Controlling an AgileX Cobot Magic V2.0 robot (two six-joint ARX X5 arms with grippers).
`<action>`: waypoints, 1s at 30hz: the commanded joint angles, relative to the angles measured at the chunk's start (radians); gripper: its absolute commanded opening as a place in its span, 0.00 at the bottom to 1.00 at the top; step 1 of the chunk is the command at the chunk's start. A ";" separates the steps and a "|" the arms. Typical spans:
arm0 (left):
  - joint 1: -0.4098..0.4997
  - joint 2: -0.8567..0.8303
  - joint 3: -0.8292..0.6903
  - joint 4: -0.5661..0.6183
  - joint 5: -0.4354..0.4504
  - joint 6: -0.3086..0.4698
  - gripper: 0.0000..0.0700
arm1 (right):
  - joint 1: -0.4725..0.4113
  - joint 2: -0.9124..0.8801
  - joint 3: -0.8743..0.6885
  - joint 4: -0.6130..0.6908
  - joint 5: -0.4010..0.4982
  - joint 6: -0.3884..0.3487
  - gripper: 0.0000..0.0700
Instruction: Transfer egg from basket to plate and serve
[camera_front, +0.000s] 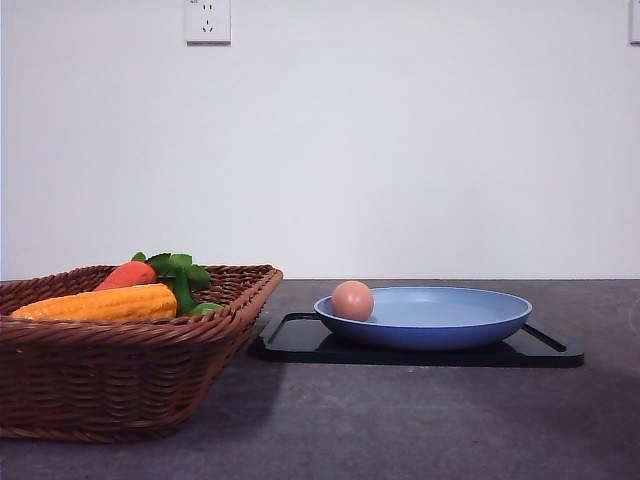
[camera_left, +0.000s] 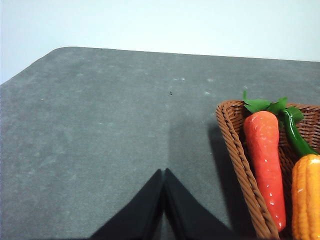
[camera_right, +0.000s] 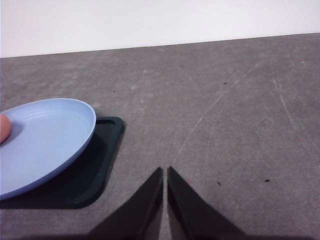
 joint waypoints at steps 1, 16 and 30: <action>0.002 -0.001 -0.028 0.016 0.003 -0.002 0.00 | 0.000 0.000 -0.003 0.020 0.001 0.019 0.00; 0.002 -0.001 -0.028 0.016 0.003 -0.002 0.00 | 0.000 0.000 -0.003 0.065 0.000 0.019 0.00; 0.002 -0.001 -0.028 0.016 0.003 -0.002 0.00 | 0.000 0.000 -0.003 0.065 0.000 0.019 0.00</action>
